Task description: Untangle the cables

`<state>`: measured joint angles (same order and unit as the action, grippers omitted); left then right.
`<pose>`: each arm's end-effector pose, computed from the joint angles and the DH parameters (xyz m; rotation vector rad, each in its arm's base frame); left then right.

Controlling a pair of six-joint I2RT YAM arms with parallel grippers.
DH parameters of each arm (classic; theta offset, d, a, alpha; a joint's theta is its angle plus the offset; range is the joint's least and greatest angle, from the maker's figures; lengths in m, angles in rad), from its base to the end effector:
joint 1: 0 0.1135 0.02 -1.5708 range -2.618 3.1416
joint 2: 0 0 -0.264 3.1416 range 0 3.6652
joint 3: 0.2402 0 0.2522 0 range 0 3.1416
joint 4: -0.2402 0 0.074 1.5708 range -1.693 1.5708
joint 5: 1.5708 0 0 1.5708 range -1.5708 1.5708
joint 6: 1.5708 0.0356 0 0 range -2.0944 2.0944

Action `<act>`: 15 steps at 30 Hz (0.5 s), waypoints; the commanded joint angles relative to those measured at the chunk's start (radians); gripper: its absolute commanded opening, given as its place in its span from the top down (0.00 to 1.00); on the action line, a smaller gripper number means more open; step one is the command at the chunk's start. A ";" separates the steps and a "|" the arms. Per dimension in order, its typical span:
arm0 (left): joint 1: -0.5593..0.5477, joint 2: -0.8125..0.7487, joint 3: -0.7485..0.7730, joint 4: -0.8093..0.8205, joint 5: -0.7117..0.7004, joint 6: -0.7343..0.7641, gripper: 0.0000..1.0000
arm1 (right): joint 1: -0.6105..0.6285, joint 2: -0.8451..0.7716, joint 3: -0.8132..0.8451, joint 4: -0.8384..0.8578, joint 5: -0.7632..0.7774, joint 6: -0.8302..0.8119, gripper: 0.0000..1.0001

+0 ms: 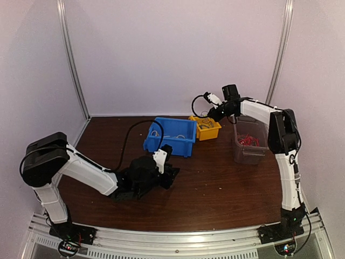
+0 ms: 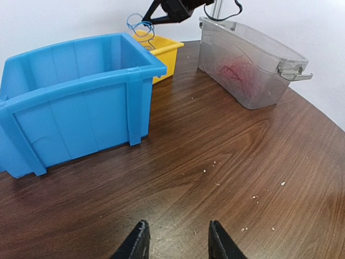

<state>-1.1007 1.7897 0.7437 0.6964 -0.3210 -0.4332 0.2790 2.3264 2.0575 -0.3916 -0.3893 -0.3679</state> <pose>0.1700 -0.3098 0.1523 0.4317 1.9220 -0.7224 0.5131 0.1610 0.2328 -0.8965 2.0094 0.3837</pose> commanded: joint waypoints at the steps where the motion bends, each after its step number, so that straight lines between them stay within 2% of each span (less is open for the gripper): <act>1: -0.005 -0.024 -0.009 0.009 -0.021 -0.007 0.62 | -0.005 0.040 0.054 -0.071 0.031 -0.003 0.75; 3: -0.005 -0.027 -0.007 0.000 -0.022 -0.007 0.62 | -0.004 0.035 0.069 -0.108 0.024 -0.006 0.59; 6: -0.007 -0.038 -0.006 -0.018 -0.030 -0.008 0.62 | -0.011 -0.054 0.029 -0.110 0.001 0.002 0.49; 10: -0.007 -0.063 -0.002 -0.045 -0.061 -0.009 0.61 | -0.015 -0.212 -0.067 -0.088 -0.004 0.005 0.42; 15: -0.004 -0.113 0.046 -0.171 -0.148 -0.009 0.47 | -0.031 -0.468 -0.280 -0.017 -0.040 0.028 0.36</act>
<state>-1.1015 1.7325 0.7448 0.6014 -0.3832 -0.4343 0.2657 2.0747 1.9034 -0.4877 -0.3912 -0.3630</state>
